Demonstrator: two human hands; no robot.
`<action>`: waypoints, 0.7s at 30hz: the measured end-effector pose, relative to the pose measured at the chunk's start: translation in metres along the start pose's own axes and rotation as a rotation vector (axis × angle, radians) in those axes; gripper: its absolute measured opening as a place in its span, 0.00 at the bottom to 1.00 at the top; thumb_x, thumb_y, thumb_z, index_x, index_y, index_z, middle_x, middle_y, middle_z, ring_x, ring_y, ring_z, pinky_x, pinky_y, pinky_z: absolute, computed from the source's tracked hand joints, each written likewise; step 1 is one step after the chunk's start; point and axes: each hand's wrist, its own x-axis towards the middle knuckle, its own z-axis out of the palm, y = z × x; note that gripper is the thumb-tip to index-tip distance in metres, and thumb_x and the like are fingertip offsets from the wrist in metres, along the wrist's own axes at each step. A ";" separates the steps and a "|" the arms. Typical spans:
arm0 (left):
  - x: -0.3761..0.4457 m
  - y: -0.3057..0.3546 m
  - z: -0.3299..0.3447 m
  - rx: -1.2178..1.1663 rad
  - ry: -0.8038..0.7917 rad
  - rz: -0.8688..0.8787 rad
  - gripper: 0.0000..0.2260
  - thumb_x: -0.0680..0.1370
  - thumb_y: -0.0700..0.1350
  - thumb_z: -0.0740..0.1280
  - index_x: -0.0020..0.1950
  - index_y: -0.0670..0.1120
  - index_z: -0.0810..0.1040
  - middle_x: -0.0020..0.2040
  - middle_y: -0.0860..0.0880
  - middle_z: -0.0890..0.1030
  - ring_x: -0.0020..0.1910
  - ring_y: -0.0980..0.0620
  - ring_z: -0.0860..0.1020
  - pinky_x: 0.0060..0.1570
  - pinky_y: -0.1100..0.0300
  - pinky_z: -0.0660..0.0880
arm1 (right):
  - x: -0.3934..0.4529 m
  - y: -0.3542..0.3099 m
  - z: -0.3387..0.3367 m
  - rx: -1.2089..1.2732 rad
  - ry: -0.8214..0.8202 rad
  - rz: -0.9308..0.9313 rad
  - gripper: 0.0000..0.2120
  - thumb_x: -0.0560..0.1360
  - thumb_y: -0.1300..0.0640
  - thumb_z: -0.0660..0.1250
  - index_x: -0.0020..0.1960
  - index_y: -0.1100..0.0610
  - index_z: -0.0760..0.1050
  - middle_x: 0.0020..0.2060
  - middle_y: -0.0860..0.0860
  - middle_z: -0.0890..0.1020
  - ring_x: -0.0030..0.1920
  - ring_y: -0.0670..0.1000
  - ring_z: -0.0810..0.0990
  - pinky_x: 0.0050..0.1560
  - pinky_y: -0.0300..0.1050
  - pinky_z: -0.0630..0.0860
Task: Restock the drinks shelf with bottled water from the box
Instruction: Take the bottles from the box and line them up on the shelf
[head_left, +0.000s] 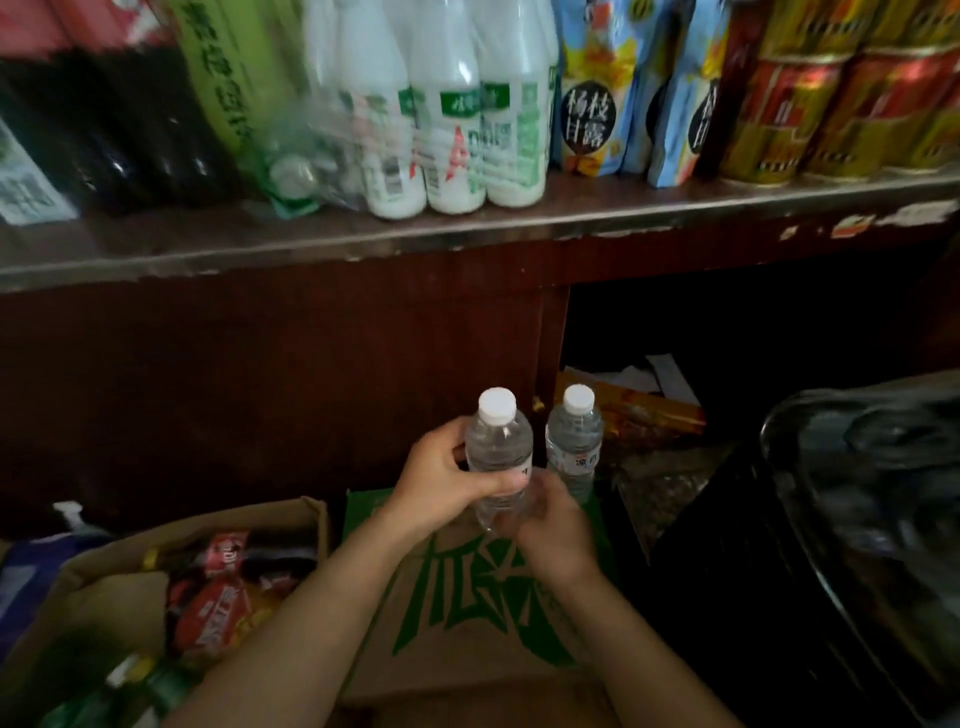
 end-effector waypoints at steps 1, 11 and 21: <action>-0.005 0.018 -0.009 -0.001 -0.007 0.003 0.24 0.63 0.46 0.80 0.58 0.51 0.78 0.53 0.57 0.83 0.52 0.63 0.80 0.54 0.63 0.75 | -0.007 -0.013 -0.001 -0.008 0.001 -0.026 0.23 0.69 0.64 0.74 0.55 0.45 0.71 0.46 0.41 0.80 0.50 0.45 0.80 0.49 0.40 0.77; -0.059 0.297 -0.129 -0.035 -0.179 0.016 0.21 0.67 0.37 0.77 0.59 0.45 0.79 0.54 0.49 0.84 0.55 0.52 0.81 0.57 0.55 0.77 | -0.103 -0.259 -0.047 0.037 -0.185 -0.186 0.27 0.66 0.62 0.78 0.60 0.48 0.73 0.47 0.43 0.83 0.44 0.35 0.81 0.38 0.30 0.76; -0.086 0.548 -0.260 -0.049 -0.036 0.078 0.28 0.68 0.35 0.76 0.64 0.47 0.71 0.52 0.49 0.83 0.45 0.57 0.83 0.38 0.65 0.79 | -0.155 -0.531 -0.058 -0.062 -0.198 -0.392 0.30 0.55 0.43 0.79 0.54 0.45 0.73 0.46 0.43 0.84 0.47 0.43 0.82 0.46 0.42 0.78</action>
